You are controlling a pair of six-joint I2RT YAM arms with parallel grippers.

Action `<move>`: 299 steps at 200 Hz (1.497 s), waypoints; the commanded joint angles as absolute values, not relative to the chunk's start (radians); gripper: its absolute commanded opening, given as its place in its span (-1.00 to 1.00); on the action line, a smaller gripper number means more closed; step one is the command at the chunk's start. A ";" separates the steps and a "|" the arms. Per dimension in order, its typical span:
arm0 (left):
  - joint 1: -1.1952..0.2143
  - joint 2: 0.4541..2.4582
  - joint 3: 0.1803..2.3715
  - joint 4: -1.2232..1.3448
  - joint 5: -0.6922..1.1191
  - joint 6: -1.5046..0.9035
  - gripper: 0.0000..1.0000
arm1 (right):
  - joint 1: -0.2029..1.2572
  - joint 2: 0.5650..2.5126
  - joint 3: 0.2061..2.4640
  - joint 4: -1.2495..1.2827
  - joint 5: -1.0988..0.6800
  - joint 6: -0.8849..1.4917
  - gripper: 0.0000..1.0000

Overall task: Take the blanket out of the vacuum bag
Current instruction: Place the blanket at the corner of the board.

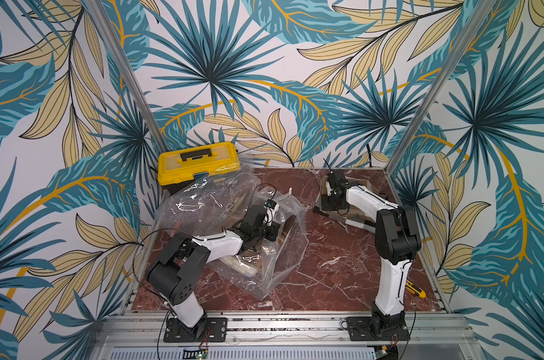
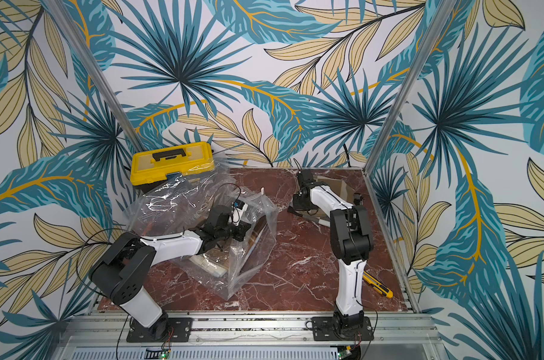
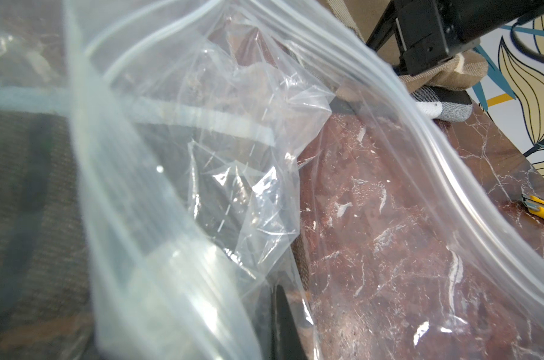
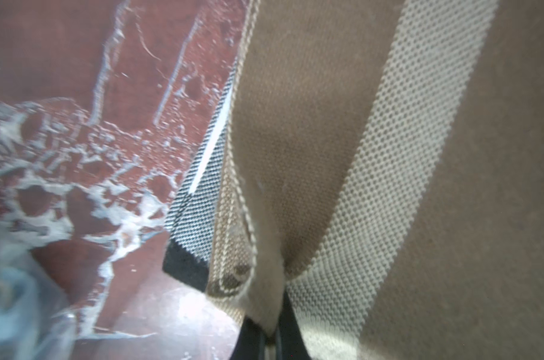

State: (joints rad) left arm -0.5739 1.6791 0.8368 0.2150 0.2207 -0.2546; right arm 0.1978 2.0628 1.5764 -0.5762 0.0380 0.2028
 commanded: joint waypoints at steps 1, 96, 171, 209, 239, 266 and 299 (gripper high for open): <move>-0.570 1.674 0.861 0.164 0.222 -0.241 -1.00 | 0.202 2.013 1.594 -0.503 -0.082 0.281 -1.00; -0.571 1.683 0.895 0.132 0.238 -0.241 -1.00 | 0.201 1.930 1.425 -0.361 -0.113 0.273 0.20; -0.582 1.666 0.892 0.143 0.246 -0.262 -1.00 | -0.095 1.740 1.382 -0.334 -0.225 0.336 0.56; -0.586 1.643 0.894 0.110 0.223 -0.250 -1.00 | -0.218 1.792 1.346 -0.192 -0.359 0.405 0.50; -0.585 1.636 0.910 0.083 0.204 -0.243 -1.00 | -0.240 1.848 1.350 -0.148 -0.382 0.431 0.49; -0.585 1.638 0.916 0.086 0.198 -0.251 -1.00 | -0.283 1.881 1.337 -0.089 -0.404 0.446 0.43; -0.586 1.662 0.910 0.103 0.198 -0.257 -1.00 | -0.371 1.912 1.336 -0.034 -0.453 0.495 0.33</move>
State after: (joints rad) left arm -0.5819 1.6661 0.8925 0.1066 0.2039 -0.2584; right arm -0.3092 1.8881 1.3533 -0.1043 -0.4103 0.4530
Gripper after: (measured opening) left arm 0.042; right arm 0.671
